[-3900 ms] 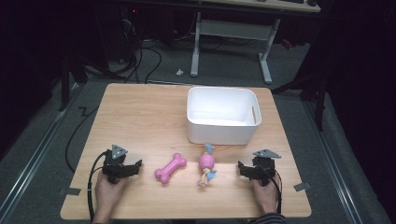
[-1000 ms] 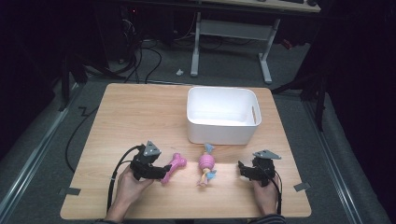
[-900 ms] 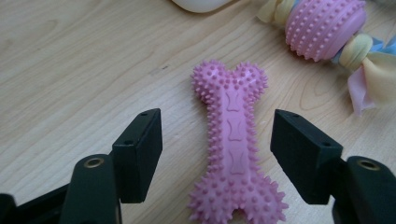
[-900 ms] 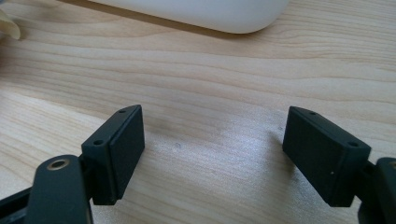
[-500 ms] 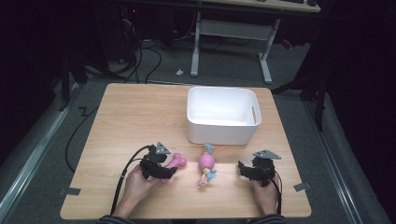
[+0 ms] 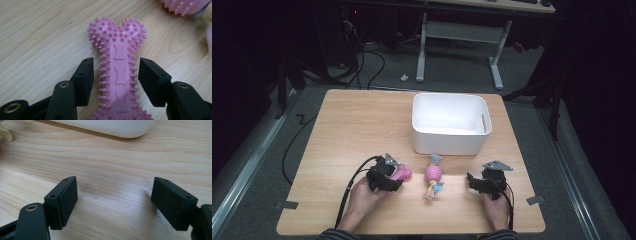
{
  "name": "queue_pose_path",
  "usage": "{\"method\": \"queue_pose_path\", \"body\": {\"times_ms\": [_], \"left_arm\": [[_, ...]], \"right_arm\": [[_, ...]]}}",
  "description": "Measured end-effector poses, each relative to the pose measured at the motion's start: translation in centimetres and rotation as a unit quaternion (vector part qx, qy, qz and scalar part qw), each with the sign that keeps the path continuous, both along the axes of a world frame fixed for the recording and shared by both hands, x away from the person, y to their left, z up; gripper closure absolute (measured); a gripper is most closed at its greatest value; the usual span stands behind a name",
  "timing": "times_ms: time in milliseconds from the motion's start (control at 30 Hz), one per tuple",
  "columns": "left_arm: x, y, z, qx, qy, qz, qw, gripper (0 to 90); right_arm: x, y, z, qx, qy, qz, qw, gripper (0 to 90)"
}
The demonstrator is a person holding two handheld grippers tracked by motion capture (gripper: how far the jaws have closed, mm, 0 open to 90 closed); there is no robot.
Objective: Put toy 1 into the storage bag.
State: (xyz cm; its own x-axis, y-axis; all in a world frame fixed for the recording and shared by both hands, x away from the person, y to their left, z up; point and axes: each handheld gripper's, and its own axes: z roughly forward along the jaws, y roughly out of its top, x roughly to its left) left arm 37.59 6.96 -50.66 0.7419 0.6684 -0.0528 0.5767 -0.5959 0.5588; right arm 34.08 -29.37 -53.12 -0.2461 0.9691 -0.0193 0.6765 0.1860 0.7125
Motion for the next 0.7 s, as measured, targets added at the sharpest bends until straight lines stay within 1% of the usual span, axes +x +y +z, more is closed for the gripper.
{"method": "queue_pose_path", "body": {"times_ms": [100,133,167,267,400,500,567,667,700], "left_arm": [[0.0,-0.1,-0.1,-0.001,0.003,0.000,1.0000,51.5],[0.0,-0.2,-0.2,0.001,0.002,0.001,1.0000,55.6],[0.0,-0.2,-0.2,0.001,0.002,0.001,1.0000,57.0],[0.2,-0.1,-0.1,-0.005,0.011,0.004,0.9999,57.8],[0.0,0.0,0.0,0.002,0.005,-0.004,1.0000,58.6],[-0.1,0.4,0.3,-0.004,-0.001,-0.002,1.0000,58.7],[-0.1,0.7,0.7,-0.013,-0.002,0.001,0.9999,58.7],[0.0,1.2,1.2,-0.033,0.007,0.006,0.9994,58.6],[0.1,1.3,1.4,-0.030,0.008,0.005,0.9995,58.6]], "right_arm": [[0.0,0.0,0.0,0.002,0.000,0.001,1.0000,21.6],[0.0,0.0,0.0,0.000,0.000,0.004,1.0000,21.7],[0.0,0.0,0.0,0.000,0.000,0.004,1.0000,21.7],[0.0,0.0,0.0,0.001,-0.001,0.004,1.0000,21.6],[0.0,0.0,0.0,0.001,-0.001,0.004,1.0000,21.6],[0.0,0.0,0.0,0.001,0.000,0.004,1.0000,21.6],[0.0,0.0,0.0,0.000,0.000,0.004,1.0000,21.6],[0.0,0.0,0.0,0.000,0.000,0.004,1.0000,21.7],[0.0,0.0,0.0,0.000,0.000,0.004,1.0000,21.6]]}}
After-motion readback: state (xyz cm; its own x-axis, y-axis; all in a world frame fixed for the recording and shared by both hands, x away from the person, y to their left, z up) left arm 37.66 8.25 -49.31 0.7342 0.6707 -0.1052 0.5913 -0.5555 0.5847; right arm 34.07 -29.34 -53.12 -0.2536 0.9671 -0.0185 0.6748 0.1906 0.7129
